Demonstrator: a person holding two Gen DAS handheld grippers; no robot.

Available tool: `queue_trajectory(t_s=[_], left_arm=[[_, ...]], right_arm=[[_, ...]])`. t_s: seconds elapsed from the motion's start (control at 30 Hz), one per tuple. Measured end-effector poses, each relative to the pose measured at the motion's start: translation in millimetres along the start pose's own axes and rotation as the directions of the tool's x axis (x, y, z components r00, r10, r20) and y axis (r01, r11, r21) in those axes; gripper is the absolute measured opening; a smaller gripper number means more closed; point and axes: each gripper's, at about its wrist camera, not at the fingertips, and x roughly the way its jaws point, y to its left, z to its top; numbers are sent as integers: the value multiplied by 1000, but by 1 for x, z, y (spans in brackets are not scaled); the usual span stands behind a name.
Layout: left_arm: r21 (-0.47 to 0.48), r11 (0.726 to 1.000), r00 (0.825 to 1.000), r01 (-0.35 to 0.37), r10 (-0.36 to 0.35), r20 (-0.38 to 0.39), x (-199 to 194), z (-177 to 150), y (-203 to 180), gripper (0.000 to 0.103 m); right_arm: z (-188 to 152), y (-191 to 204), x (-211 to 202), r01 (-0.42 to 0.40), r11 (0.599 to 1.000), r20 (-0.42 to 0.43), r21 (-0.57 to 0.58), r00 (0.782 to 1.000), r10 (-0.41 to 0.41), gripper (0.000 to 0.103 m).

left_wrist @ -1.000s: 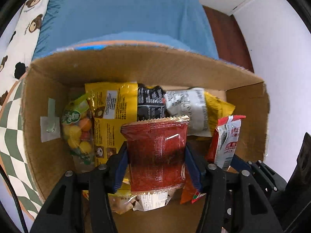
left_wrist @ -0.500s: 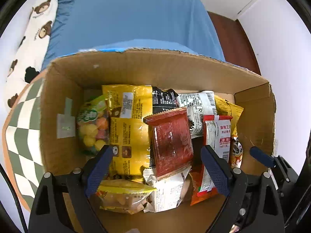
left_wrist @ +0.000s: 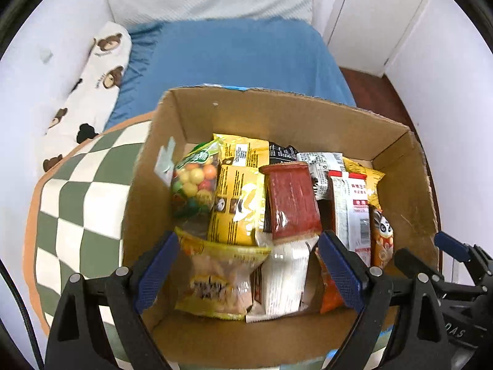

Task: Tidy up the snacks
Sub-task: 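Carry both packets into the box and open both tools, then lift both tools out of the box and move back over the snacks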

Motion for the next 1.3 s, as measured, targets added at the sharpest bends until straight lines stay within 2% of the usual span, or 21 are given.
queue_trajectory(t_s=[0.23,0.5,0.67,0.83,0.93,1.07,1.13,1.2,1.3], left_arm=[[32,998,990,-49,44,137,-46,-39,-12,93],[42,997,972,-61,50,229,-92,-71,-21,93],[26,996,950,-86,75,302,-122,-94,-26,93],[9,997,945,-75,68,319,-136,-110,-30,93],[5,998,953,-66,62,298,-134,-120,-33,93],[-27,998,975,-57,61,214,-109,-134,-30,93],[-65,997,991,-42,50,125,-82,-144,-23,93],[-110,993,998,-33,38,43,-54,-153,-16,93],[-178,984,996,-15,-1,-90,-11,-167,-7,93]], right_arm=[[-30,3,-43,21,1000,109,-17,994,-19,95],[-65,6,-96,28,999,235,-18,972,-23,95],[-87,9,-122,32,999,287,-26,958,-23,95],[-108,4,-140,-10,1000,304,-7,953,12,94],[-118,-5,-143,-40,999,289,16,957,34,94],[-129,-32,-117,-67,995,208,71,977,51,94],[-137,-52,-91,-98,988,149,116,986,80,91],[-142,-68,-62,-123,978,81,170,991,110,73],[-149,-95,-15,-166,944,-11,284,984,176,73]])
